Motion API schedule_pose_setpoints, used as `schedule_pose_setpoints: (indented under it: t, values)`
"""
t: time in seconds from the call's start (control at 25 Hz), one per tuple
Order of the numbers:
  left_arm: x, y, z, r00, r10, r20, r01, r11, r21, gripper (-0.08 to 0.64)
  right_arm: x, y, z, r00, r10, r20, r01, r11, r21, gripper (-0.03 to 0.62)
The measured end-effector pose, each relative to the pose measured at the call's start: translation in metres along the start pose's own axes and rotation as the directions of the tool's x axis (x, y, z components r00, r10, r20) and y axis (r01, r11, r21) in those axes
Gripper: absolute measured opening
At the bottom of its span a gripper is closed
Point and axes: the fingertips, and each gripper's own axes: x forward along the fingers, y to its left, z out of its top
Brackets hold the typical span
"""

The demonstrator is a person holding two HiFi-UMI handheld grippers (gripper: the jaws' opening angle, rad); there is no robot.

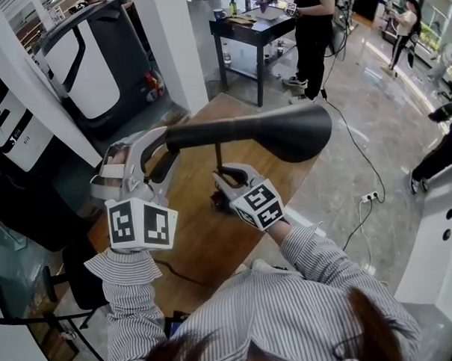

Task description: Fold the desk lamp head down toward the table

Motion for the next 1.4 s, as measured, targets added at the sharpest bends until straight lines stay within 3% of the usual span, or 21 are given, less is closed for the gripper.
schedule_pose_setpoints:
  t: [0.12,0.2,0.32,0.6,0.84,0.96,1.12,1.2,1.32,1.4]
  values:
    - [-0.003,0.009,0.004,1.0,0.014,0.003,-0.014,0.999,0.039,0.204,0.0,0.0,0.0,1.0,-0.004,-0.004,0.004,1.0,0.001,0.052]
    - [-0.006,0.016,0.008,0.999,0.022,0.023,-0.023,0.999,0.026,0.198,0.0,0.0,-0.001,1.0,-0.01,-0.006,0.01,1.0,-0.001,0.052]
    - [-0.009,0.024,0.014,0.998,0.032,0.054,-0.032,0.999,0.005,0.12,0.0,0.0,-0.001,0.999,-0.039,0.001,0.039,0.999,-0.005,0.051]
    - [-0.009,0.025,0.016,0.999,0.015,0.035,-0.017,0.998,0.059,0.122,-0.001,-0.001,0.0,0.999,-0.048,0.007,0.048,0.999,-0.001,0.051]
    - [-0.011,0.026,0.014,0.999,0.037,0.029,-0.038,0.998,0.045,0.123,0.0,0.001,0.001,0.999,-0.047,0.011,0.047,0.999,-0.011,0.051]
    - [-0.011,0.025,0.014,0.998,0.052,0.034,-0.052,0.999,0.005,0.123,-0.001,0.0,-0.001,0.998,-0.07,0.003,0.07,0.996,-0.047,0.055]
    - [-0.01,0.021,0.01,0.996,0.08,0.039,-0.075,0.991,-0.112,0.133,-0.008,0.002,-0.009,0.996,-0.09,0.0,0.09,0.992,-0.093,0.057]
    - [-0.011,0.017,0.007,0.991,0.123,0.058,-0.105,0.966,-0.238,0.133,-0.015,0.004,-0.01,0.996,-0.085,0.004,0.085,0.993,-0.08,0.057]
    - [-0.01,-0.003,-0.001,0.981,0.181,0.072,-0.127,0.874,-0.468,0.174,-0.025,0.008,-0.018,0.998,-0.063,-0.009,0.063,0.996,-0.061,0.056]
    - [-0.004,-0.025,-0.011,0.981,0.185,0.055,-0.123,0.819,-0.56,0.173,-0.032,0.009,-0.019,0.998,-0.054,-0.009,0.054,0.998,-0.046,0.055]
